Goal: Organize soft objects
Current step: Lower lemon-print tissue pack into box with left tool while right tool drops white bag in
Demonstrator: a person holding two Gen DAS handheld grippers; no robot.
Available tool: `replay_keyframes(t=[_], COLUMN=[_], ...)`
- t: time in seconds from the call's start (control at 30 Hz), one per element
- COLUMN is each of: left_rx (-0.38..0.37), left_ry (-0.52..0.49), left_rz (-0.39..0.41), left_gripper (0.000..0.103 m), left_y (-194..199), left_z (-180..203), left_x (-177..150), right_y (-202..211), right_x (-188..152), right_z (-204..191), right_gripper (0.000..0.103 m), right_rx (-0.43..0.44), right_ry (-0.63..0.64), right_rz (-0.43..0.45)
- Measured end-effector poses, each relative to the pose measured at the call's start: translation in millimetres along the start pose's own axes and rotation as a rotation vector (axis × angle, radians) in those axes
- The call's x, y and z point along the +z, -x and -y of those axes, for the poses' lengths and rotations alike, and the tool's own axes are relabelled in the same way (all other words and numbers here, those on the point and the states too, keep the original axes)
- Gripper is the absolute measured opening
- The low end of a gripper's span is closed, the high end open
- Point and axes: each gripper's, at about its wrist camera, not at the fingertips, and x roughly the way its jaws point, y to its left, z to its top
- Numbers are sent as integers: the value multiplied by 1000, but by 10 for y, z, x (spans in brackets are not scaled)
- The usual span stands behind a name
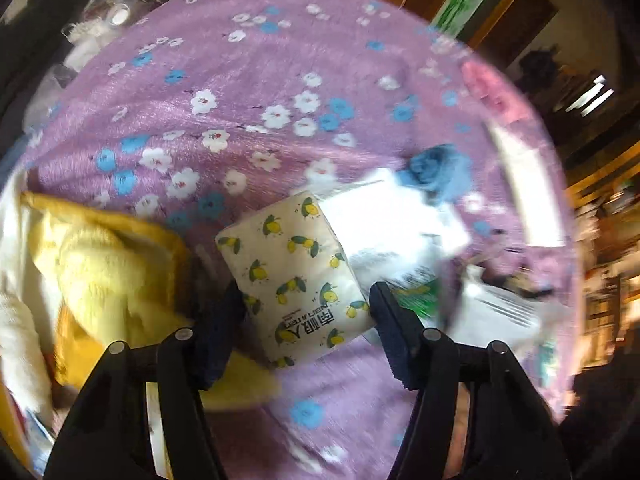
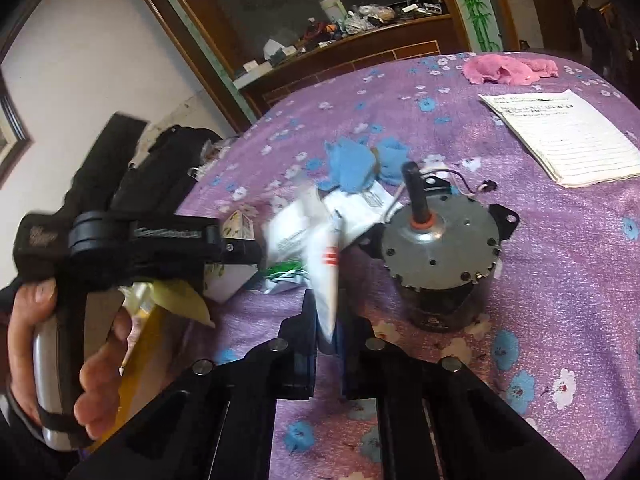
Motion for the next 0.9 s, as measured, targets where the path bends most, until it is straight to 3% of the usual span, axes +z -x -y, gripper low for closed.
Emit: replay_keyframes(t=[0.13,0.2,0.37,0.5,0.57,0.7,0.83,0.9], left_rx=[-148,-209,-272,-159,-164,-44,-11,59], left_ry=[32,27,21,14,34,67,100,90], left_rz=[25,78,145,207,238,315,301,312], left_gripper=[62,62,63,63,63,63,63,63], left_y=[326,526,875,1150,1322,1536,1466,1414], left_z=[-91,-39,-115,-351,-547,-926,-1182,-1222], left_x=[-267,-359,-896,-1334,-1456,-1561,-1540,-1536], right_y=[6,-5,75,41,39,55,34,-76], right_x=[-19,-26,-20,-108,-139,-181,-135,-83], right_z=[-55,-48,-95,-190,-242,-454,-806,-1020], right_gripper=[6,6,6,6,6,6,7,7], right_rx=[36,81,160,213,241,314,427,446], right_ry=[33,32,78,135,167,192,192,208], right_rz=[14,11,53,35,30,-21,-70,-96])
